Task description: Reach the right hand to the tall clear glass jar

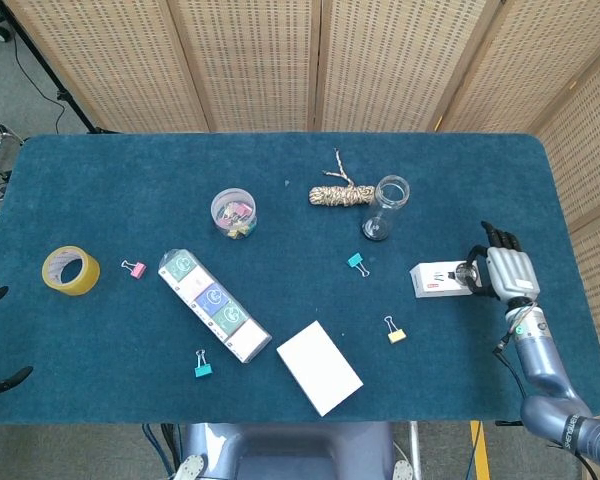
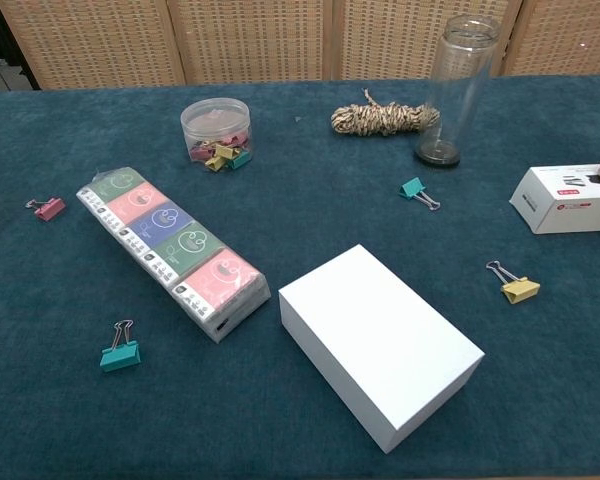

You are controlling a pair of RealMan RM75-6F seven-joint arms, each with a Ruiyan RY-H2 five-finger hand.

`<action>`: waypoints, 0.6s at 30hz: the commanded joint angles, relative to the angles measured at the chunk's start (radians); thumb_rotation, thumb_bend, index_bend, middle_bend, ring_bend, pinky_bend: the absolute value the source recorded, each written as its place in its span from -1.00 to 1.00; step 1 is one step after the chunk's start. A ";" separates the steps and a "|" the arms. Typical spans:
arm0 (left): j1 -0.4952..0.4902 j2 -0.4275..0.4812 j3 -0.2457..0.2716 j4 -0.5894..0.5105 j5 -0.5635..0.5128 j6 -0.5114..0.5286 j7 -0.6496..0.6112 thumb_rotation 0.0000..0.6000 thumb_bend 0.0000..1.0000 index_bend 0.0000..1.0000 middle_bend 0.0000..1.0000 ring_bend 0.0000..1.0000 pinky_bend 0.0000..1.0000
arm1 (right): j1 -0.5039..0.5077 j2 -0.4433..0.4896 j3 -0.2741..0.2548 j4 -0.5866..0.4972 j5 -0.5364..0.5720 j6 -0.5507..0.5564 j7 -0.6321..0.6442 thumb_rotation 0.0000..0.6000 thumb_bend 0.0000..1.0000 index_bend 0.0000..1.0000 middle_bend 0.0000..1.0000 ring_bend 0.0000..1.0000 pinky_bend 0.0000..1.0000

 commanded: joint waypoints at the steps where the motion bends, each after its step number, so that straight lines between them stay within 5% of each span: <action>1: -0.001 0.000 0.000 0.001 -0.002 -0.002 -0.001 1.00 -0.77 -1.00 -1.00 -1.00 -1.00 | 0.002 -0.004 -0.003 0.006 0.002 -0.003 -0.001 1.00 -0.23 -0.04 -1.00 -1.00 -1.00; 18: -0.005 -0.003 -0.004 -0.006 -0.014 -0.013 0.016 1.00 -0.77 -1.00 -1.00 -1.00 -1.00 | 0.007 -0.032 -0.005 0.049 0.003 -0.006 0.030 1.00 -0.05 0.11 -1.00 -1.00 -1.00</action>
